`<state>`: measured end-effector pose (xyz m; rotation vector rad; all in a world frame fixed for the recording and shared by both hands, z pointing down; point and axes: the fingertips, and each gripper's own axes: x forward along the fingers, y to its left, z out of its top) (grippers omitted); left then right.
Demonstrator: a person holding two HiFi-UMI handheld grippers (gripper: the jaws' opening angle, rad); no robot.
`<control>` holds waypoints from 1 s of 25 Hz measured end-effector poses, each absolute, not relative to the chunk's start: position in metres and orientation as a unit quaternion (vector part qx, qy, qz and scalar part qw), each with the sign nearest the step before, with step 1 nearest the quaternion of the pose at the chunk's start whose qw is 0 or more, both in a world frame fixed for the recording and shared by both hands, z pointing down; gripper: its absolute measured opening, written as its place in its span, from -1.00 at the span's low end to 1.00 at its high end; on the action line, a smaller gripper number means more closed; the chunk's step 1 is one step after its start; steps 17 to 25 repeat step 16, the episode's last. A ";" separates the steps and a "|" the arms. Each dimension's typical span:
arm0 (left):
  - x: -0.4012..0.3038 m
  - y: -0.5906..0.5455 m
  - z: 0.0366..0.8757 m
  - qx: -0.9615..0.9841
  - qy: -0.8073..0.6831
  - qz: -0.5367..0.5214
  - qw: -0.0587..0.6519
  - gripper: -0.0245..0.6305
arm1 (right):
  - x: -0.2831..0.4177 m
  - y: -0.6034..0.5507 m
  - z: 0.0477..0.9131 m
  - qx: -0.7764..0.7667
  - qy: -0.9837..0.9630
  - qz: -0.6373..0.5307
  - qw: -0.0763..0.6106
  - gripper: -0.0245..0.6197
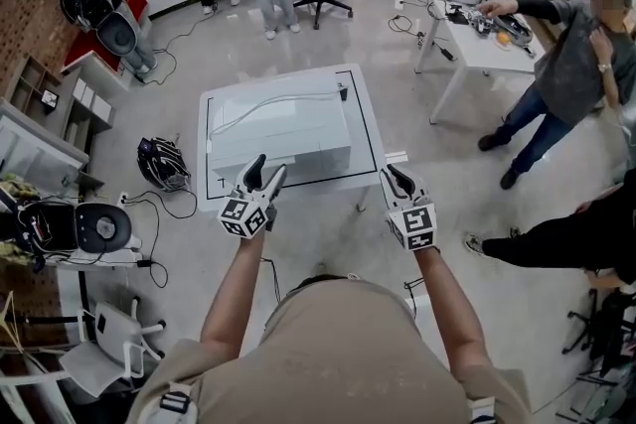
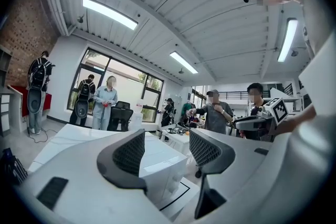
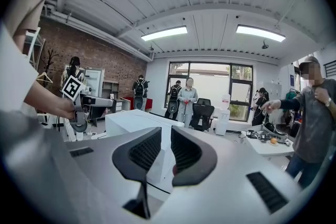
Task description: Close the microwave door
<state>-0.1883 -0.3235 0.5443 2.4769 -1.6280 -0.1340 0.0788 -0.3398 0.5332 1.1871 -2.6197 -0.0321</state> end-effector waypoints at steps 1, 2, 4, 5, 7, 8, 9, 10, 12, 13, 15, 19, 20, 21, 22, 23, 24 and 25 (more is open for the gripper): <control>-0.189 -0.323 0.546 0.831 -0.547 -0.045 0.088 -0.13 | 0.077 -0.338 0.533 0.408 -0.904 -0.010 0.131 -0.74; -0.189 -0.323 0.547 0.831 -0.547 -0.044 0.089 -0.13 | 0.076 -0.337 0.533 0.407 -0.904 -0.010 0.131 -0.74; -0.190 -0.321 0.549 0.830 -0.548 -0.043 0.091 -0.13 | 0.075 -0.335 0.536 0.406 -0.904 -0.011 0.132 -0.74; -0.190 -0.321 0.550 0.830 -0.548 -0.042 0.092 -0.13 | 0.075 -0.334 0.538 0.406 -0.904 -0.012 0.133 -0.74; -0.190 -0.321 0.552 0.830 -0.548 -0.040 0.093 -0.13 | 0.075 -0.334 0.541 0.405 -0.904 -0.015 0.137 -0.74; -0.190 -0.321 0.553 0.830 -0.548 -0.040 0.094 -0.13 | 0.074 -0.333 0.542 0.403 -0.905 -0.014 0.137 -0.74; -0.191 -0.320 0.553 0.829 -0.549 -0.040 0.096 -0.13 | 0.072 -0.332 0.541 0.401 -0.906 -0.012 0.137 -0.74; -0.192 -0.320 0.554 0.829 -0.550 -0.040 0.097 -0.13 | 0.070 -0.331 0.541 0.400 -0.906 -0.011 0.136 -0.74; -0.194 -0.318 0.556 0.828 -0.551 -0.042 0.100 -0.13 | 0.068 -0.330 0.541 0.398 -0.907 -0.010 0.137 -0.74; -0.196 -0.317 0.557 0.827 -0.551 -0.042 0.102 -0.13 | 0.067 -0.329 0.541 0.398 -0.907 -0.009 0.138 -0.74; -0.197 -0.316 0.558 0.827 -0.551 -0.043 0.104 -0.13 | 0.066 -0.329 0.542 0.399 -0.906 -0.009 0.140 -0.74; -0.198 -0.316 0.558 0.827 -0.551 -0.043 0.106 -0.13 | 0.065 -0.329 0.542 0.399 -0.906 -0.010 0.140 -0.74; -0.198 -0.316 0.558 0.827 -0.551 -0.043 0.106 -0.13 | 0.065 -0.329 0.542 0.399 -0.906 -0.010 0.140 -0.74; -0.198 -0.316 0.558 0.827 -0.551 -0.043 0.106 -0.13 | 0.065 -0.329 0.542 0.399 -0.906 -0.010 0.140 -0.74; -0.198 -0.316 0.558 0.827 -0.551 -0.043 0.106 -0.13 | 0.065 -0.329 0.542 0.399 -0.906 -0.010 0.140 -0.74; -0.198 -0.316 0.558 0.827 -0.551 -0.043 0.106 -0.13 | 0.065 -0.329 0.542 0.399 -0.906 -0.010 0.140 -0.74; -0.198 -0.316 0.558 0.827 -0.551 -0.043 0.106 -0.13 | 0.065 -0.329 0.542 0.399 -0.906 -0.010 0.140 -0.74; -0.198 -0.316 0.558 0.827 -0.551 -0.043 0.106 -0.13 | 0.065 -0.329 0.542 0.399 -0.906 -0.010 0.140 -0.74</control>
